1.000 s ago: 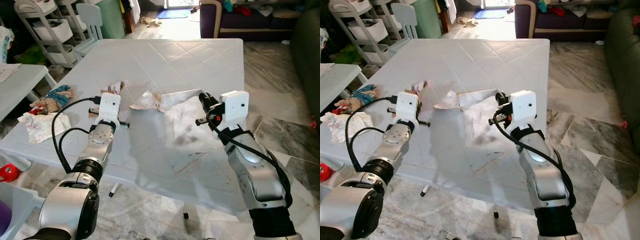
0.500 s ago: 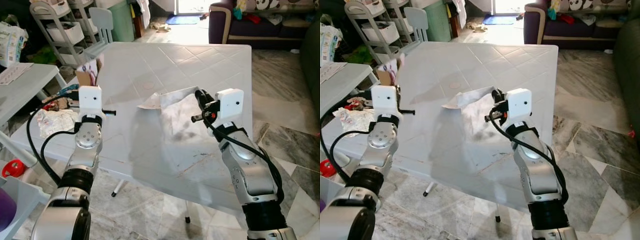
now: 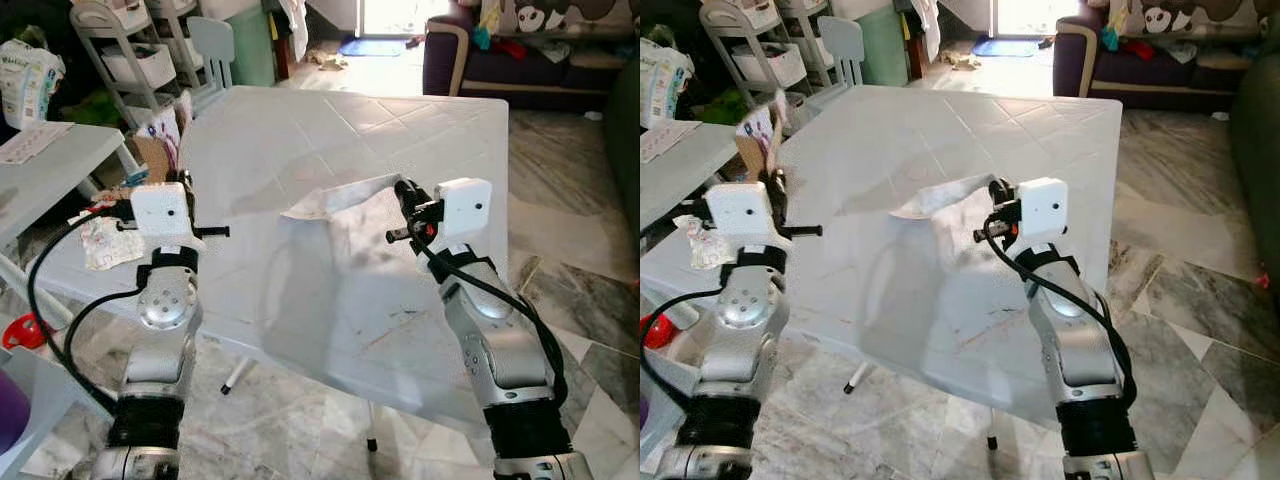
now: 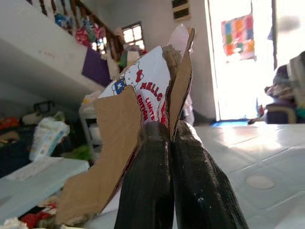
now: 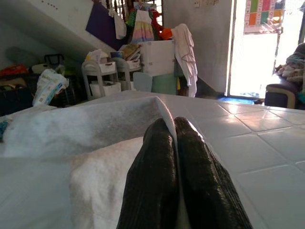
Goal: Picking trash to rubbish bin
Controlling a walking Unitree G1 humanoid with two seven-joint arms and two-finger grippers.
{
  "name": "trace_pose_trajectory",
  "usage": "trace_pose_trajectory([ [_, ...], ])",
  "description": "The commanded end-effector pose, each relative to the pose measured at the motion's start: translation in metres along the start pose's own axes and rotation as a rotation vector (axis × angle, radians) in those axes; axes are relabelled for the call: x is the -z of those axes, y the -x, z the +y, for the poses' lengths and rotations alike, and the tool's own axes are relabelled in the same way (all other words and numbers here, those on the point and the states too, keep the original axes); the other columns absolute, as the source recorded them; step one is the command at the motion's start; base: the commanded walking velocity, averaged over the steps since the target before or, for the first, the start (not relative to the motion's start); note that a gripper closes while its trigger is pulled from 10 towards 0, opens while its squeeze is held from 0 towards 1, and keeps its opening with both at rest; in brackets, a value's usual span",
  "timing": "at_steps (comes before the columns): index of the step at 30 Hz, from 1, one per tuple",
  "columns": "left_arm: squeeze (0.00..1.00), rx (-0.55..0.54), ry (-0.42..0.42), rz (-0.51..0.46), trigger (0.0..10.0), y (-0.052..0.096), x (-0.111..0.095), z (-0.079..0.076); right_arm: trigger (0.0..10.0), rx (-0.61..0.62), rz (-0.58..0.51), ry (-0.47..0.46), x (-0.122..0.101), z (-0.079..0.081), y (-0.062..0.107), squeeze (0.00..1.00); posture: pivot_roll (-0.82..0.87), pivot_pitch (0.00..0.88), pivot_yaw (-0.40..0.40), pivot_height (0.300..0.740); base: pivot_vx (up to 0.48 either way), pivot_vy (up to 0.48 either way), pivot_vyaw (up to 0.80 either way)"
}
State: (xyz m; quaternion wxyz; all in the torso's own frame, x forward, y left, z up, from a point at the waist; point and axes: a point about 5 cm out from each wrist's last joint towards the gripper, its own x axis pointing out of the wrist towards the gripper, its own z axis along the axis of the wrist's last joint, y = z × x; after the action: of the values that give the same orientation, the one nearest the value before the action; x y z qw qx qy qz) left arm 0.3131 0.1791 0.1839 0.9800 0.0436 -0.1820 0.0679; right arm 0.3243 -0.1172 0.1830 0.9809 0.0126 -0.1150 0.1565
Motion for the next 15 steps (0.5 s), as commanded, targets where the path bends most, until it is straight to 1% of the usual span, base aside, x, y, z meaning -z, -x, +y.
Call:
trace_pose_trajectory([
  [1,0.0,-0.002,0.028,0.007,0.4,0.004,-0.004,0.002,0.0,-0.005,-0.028,-0.009,-0.005,0.001,-0.001,0.0,-0.08,0.0,0.068,0.74,0.0,0.0,0.0],
  [2,0.0,-0.002,0.032,0.025,2.7,0.008,-0.004,0.003,0.0,-0.001,-0.03,-0.009,-0.006,0.0,0.0,0.0,-0.07,0.0,0.067,0.74,0.0,0.0,0.0],
  [3,0.0,-0.009,0.032,0.04,5.4,0.009,-0.003,0.004,0.0,0.004,-0.03,-0.01,-0.005,-0.002,0.001,0.0,-0.07,0.0,0.063,0.74,0.0,0.0,0.0],
  [4,0.0,-0.014,0.031,0.05,5.4,0.009,-0.002,0.005,0.0,0.007,-0.03,-0.011,-0.005,-0.003,0.001,0.0,-0.07,0.0,0.063,0.74,0.0,0.0,0.0],
  [5,0.0,-0.022,0.032,0.06,10.0,0.008,-0.001,0.005,0.0,0.011,-0.028,-0.009,-0.005,-0.004,0.001,0.0,-0.07,0.0,0.06,0.74,0.0,0.0,0.0],
  [7,0.0,-0.026,0.032,0.067,10.0,0.008,-0.002,0.005,0.0,0.012,-0.027,-0.006,-0.004,-0.005,0.002,0.0,-0.07,0.0,0.059,0.74,0.0,0.0,0.0],
  [8,0.0,-0.025,0.045,0.08,10.0,0.006,-0.001,0.004,0.0,0.007,-0.03,0.008,-0.005,-0.004,0.001,0.0,-0.08,0.0,0.059,0.74,0.0,0.0,0.0],
  [10,0.0,-0.026,0.05,0.084,10.0,0.001,-0.002,0.002,0.0,0.003,-0.033,0.023,-0.006,-0.004,0.0,0.0,-0.08,0.0,0.059,0.74,0.0,0.0,0.48],
  [15,0.0,-0.027,0.069,0.091,10.0,-0.008,-0.007,0.0,0.0,-0.002,-0.035,0.027,-0.006,-0.003,-0.001,0.0,-0.08,0.0,0.061,0.74,0.0,0.0,0.8],
])
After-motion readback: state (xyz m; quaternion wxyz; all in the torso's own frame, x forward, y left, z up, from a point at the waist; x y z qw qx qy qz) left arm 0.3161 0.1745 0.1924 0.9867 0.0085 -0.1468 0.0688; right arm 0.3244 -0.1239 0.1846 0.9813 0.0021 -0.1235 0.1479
